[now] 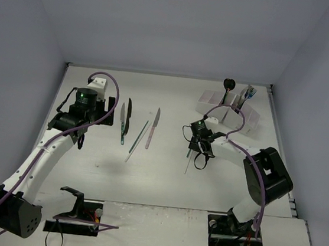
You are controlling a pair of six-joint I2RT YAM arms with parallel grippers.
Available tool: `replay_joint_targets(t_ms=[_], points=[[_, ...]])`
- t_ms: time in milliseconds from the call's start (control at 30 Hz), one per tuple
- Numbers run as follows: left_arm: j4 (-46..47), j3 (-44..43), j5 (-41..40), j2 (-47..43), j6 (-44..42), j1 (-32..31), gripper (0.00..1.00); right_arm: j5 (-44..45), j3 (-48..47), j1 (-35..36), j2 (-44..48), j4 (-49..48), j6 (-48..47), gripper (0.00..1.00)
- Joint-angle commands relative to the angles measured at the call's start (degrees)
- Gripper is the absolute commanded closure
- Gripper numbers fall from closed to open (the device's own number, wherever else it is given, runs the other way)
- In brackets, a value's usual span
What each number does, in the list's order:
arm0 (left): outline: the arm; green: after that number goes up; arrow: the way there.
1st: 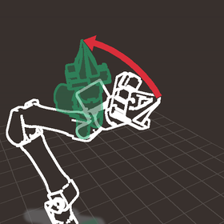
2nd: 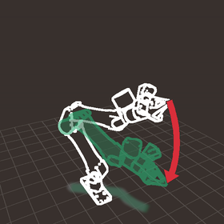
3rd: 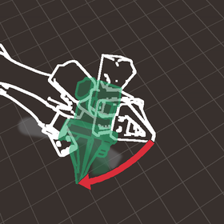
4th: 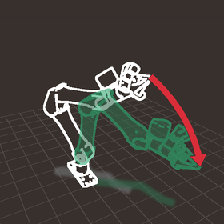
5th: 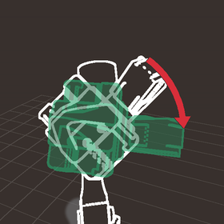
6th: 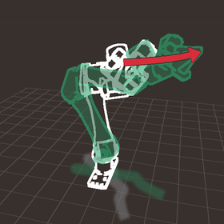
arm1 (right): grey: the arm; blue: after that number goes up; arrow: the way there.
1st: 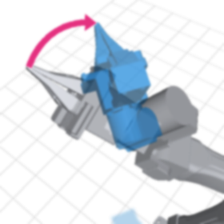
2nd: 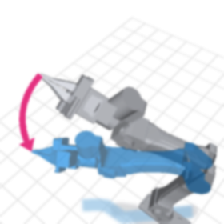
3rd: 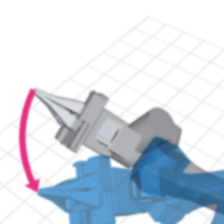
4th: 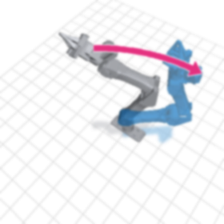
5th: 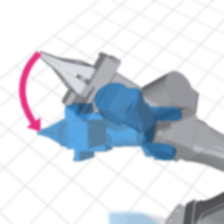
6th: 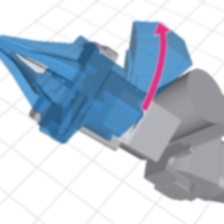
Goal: Sort the eating utensils into containers
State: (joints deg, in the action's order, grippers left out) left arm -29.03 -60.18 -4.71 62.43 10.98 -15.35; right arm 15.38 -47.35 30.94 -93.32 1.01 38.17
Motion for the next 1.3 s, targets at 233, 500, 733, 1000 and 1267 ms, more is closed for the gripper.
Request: replay_joint_targets(t_ms=[233,500,733,1000,1267], points=[[1.55,-1.16,0.10,-0.03,0.00,0.33,0.22,0.26,-1.23,-0.36,-2.58,-0.40,0.77,0.69],[1.58,-1.16,-0.04,-0.17,-0.08,0.33,0.22,-1.50,-1.14,-3.75,-3.27,-0.40,-0.16,0.89],[1.61,-1.16,-0.10,-0.38,0.07,0.26,0.22,-1.25,-1.73,-7.08,0.81,-0.42,-3.08,1.00],[1.57,-1.22,-0.30,-0.43,0.00,0.33,0.22,5.57,-5.96,-11.96,15.35,-0.24,-8.35,1.00],[1.61,-1.16,-0.74,-1.13,0.05,0.46,0.22,13.70,-13.51,-24.05,21.21,-4.31,-16.42,1.00]])
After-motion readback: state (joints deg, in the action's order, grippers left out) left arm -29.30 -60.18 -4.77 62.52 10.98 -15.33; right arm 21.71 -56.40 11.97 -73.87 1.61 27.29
